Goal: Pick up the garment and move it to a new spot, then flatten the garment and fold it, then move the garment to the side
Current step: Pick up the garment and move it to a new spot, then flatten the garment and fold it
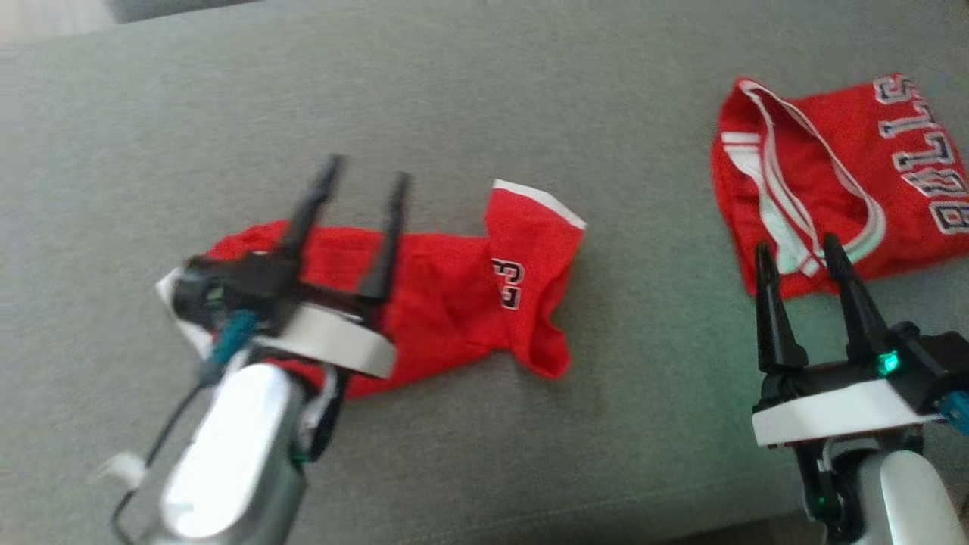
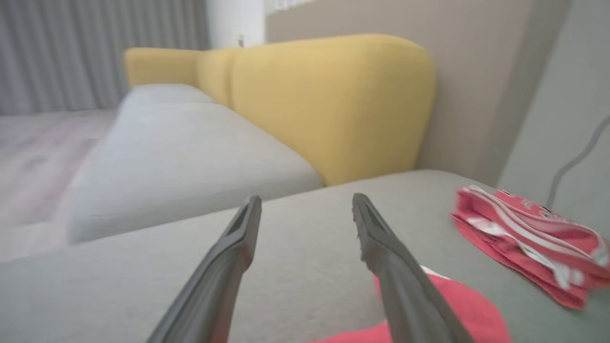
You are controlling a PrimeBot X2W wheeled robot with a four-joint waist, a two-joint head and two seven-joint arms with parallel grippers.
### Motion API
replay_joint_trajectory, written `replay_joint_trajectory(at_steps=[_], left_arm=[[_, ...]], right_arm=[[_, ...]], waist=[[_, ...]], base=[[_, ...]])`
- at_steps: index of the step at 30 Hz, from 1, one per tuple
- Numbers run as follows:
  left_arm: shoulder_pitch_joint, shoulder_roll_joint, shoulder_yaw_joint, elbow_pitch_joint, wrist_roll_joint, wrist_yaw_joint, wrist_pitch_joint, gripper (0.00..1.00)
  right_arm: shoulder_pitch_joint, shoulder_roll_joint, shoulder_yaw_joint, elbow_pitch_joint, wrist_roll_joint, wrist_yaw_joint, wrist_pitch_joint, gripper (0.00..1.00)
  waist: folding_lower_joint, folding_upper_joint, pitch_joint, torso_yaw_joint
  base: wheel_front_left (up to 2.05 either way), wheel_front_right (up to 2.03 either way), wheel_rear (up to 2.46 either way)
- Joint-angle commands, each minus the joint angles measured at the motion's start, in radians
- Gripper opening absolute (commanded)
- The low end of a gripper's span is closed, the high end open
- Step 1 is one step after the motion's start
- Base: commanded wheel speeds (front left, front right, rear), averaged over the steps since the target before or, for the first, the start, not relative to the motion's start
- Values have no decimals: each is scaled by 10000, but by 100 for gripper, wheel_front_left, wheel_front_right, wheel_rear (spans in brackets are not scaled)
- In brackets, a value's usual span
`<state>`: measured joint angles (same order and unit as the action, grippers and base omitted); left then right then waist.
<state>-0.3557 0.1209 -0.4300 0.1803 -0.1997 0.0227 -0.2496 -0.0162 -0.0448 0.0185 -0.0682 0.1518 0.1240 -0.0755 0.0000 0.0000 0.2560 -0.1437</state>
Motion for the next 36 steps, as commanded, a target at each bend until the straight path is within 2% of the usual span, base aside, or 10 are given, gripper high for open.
replay_joint_trajectory(at_steps=[1,7,14,22,36], left_arm=[[65,280,651,-615,-45,188,-116,100],[1097,689,2186,-1280,-307,732,-120,100],[2340,897,3192,-1386,-585,657,-121,100],[3189,907,2936,-1233,-541,234,-121,100],[4032,894,2790,-1180,-608,328,-56,100]], right_arm=[[-268,-55,164,-407,-107,67,55,100],[-173,-55,179,-394,-264,67,306,100],[38,-55,193,-318,-359,67,530,100],[527,-55,155,-320,-364,67,698,100],[1215,-55,65,-649,-285,67,914,100]], waist=[[0,0,-346,499],[0,0,-792,1243],[0,0,-1278,1777],[0,0,-1781,1905],[0,0,-2507,1789]], base=[[0,0,0],[0,0,0],[0,0,0],[0,0,0],[0,0,0]])
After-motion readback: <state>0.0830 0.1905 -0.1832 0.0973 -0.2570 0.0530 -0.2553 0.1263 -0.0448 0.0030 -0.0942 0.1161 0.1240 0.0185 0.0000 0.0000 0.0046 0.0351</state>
